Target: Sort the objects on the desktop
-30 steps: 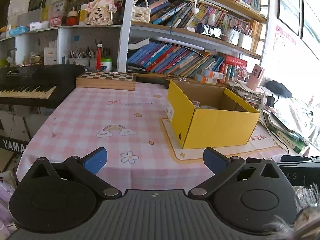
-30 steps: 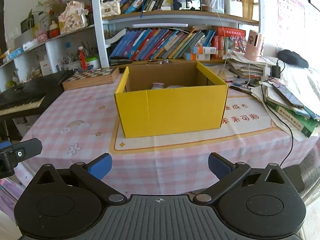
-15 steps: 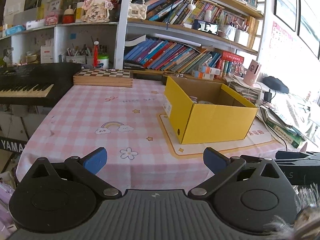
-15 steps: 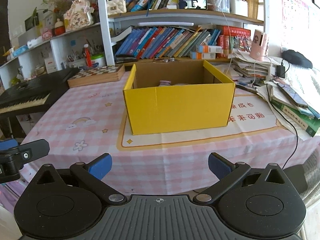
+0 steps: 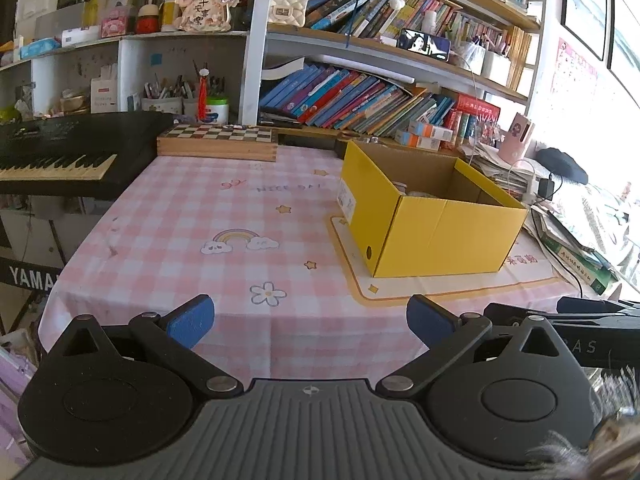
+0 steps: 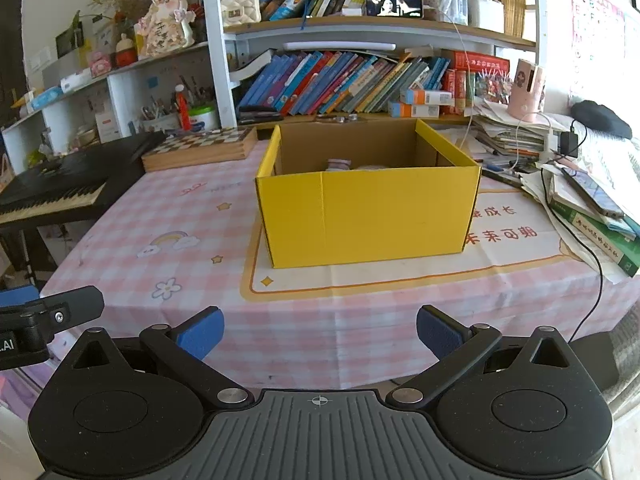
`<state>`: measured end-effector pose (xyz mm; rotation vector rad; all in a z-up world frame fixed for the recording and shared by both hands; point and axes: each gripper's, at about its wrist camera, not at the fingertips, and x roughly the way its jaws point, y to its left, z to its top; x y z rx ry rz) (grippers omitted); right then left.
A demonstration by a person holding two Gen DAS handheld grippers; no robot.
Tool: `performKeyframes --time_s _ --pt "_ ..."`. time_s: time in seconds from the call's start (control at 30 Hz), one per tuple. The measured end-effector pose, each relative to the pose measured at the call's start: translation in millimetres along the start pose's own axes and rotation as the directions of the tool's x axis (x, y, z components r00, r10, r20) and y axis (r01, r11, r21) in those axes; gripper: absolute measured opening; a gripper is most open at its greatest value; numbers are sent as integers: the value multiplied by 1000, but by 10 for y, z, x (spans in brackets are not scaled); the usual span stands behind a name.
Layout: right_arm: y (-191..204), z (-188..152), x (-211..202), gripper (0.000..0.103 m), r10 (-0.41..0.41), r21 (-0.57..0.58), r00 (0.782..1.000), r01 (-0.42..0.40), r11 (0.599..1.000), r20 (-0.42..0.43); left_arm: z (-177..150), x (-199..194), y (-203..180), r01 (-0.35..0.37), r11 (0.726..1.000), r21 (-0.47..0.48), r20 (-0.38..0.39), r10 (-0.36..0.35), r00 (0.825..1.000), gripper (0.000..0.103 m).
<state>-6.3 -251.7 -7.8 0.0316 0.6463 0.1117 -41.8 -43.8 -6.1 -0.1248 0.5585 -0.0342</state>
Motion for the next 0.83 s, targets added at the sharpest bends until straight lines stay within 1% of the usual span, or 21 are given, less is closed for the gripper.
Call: performKeyframes --time_s 0.47,0.63,0.83 --pt "10 4 -11 103 13 -4 1000 -13 1000 6 -21 -3 5 -8 1000 -4 -15 8 1000 103" --pt "17 12 -12 103 18 -7 1000 -18 1000 8 -17 -24 18 -16 1000 -4 1 16 1000 103" --pt "7 32 2 103 14 0 1000 -14 1000 10 -5 -29 34 -7 1000 -8 7 7 1000 103"
